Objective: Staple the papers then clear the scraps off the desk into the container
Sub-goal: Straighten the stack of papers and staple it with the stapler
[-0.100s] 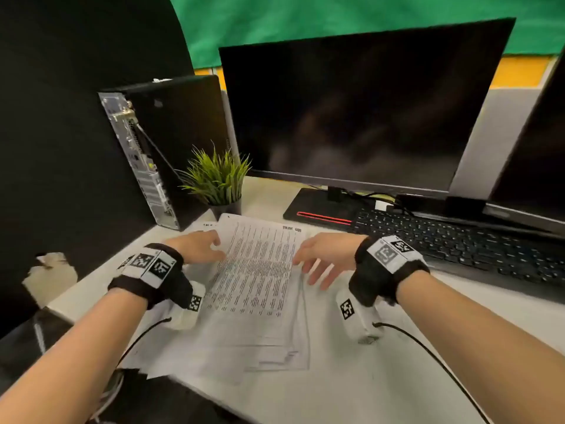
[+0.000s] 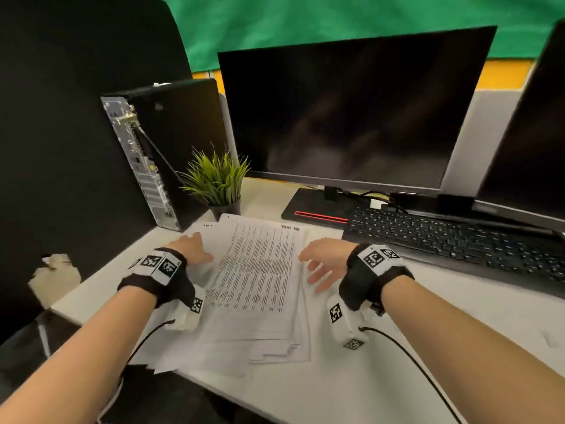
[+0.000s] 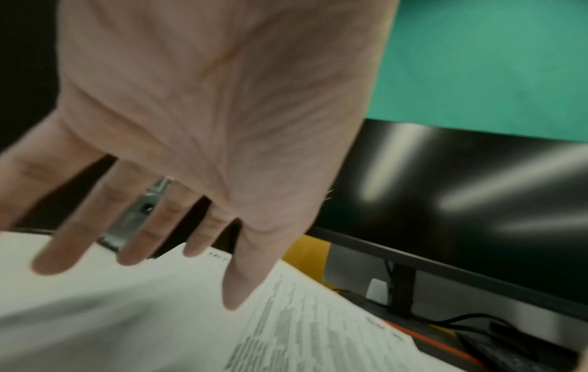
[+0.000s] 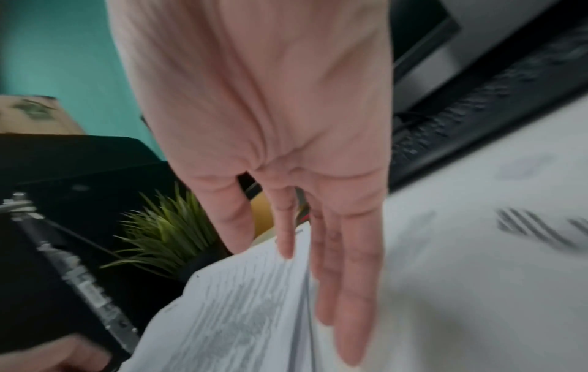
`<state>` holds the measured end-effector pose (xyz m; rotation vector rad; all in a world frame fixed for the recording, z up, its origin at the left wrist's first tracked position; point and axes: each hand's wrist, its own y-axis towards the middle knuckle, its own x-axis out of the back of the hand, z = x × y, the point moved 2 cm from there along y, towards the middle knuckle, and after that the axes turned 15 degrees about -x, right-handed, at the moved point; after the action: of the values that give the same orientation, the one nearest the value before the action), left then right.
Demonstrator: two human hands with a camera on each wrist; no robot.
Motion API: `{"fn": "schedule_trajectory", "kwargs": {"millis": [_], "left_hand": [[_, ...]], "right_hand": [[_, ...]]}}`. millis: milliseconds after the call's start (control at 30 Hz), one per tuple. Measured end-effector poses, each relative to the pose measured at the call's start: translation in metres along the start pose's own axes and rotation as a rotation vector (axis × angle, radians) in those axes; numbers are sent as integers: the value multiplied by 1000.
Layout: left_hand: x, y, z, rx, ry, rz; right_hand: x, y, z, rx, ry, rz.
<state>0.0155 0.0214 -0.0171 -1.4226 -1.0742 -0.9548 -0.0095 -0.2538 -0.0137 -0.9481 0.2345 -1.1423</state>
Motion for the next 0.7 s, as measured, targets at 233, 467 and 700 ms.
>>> {"fn": "schedule_trajectory", "kwargs": {"millis": [233,467,700], "left_hand": [[-3,-19,17,-67,127,190],[8,-19,12,-178,68,246],[8,-13,6,-175,91,200]], "right_hand": [[-18,2,-14,-63,260,4],[-29,3,-12,-102,371,118],[-35,8,-13,-115,317,57]]}}
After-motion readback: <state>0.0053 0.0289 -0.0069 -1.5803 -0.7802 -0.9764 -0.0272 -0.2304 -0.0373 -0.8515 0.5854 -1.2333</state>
